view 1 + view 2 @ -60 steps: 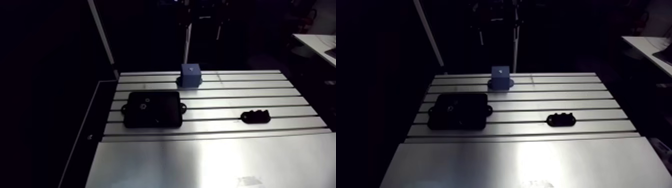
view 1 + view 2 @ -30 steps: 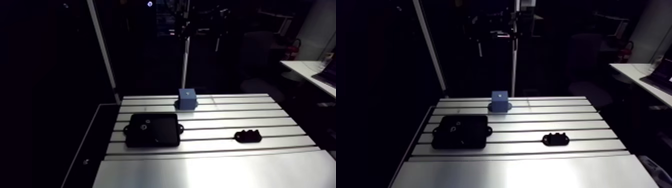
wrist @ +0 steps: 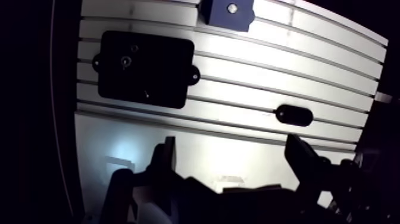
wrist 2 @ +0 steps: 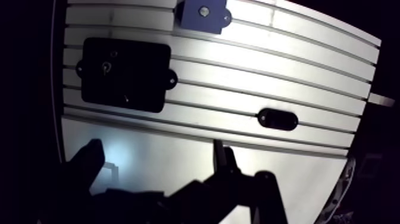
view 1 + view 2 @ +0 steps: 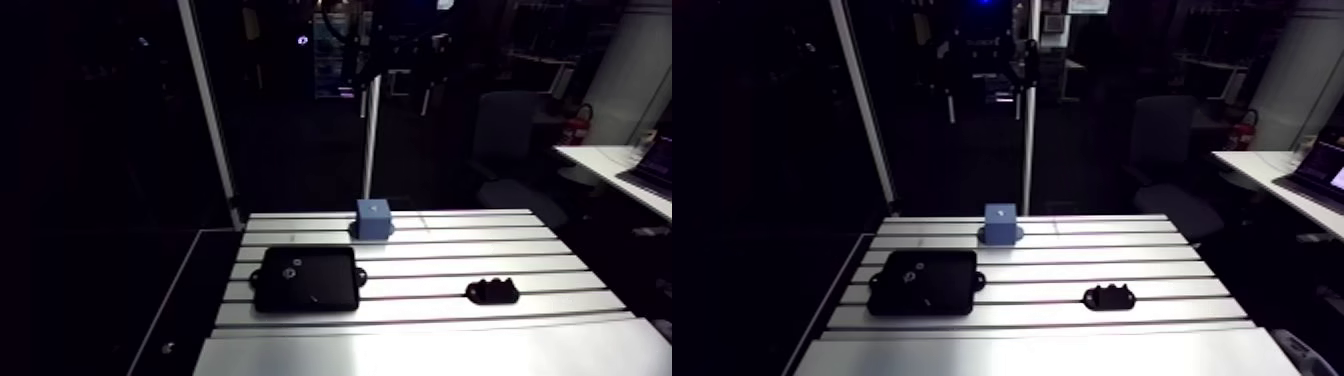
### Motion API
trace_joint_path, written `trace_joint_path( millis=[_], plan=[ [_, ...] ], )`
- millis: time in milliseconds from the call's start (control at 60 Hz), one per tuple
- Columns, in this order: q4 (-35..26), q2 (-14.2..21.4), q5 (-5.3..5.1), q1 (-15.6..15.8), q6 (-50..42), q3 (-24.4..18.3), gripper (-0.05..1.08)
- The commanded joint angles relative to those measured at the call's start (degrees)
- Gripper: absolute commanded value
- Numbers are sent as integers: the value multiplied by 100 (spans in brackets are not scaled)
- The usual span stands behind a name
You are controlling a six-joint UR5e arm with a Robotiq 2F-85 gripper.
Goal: Pick up the M10 bolt and insert it into the hex recess until seated.
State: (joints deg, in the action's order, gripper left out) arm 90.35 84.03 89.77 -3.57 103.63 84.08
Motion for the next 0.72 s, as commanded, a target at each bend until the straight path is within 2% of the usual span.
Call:
trace_joint_path(
  millis=[17,350,433,717],
  plan=[
    [20,21,146,6,-23,25,1],
    [29,54,167,-12,-24,41,1],
    [38,72,125,-21,-23,59,1],
    [40,65,124,-20,-23,87,1]
  ],
)
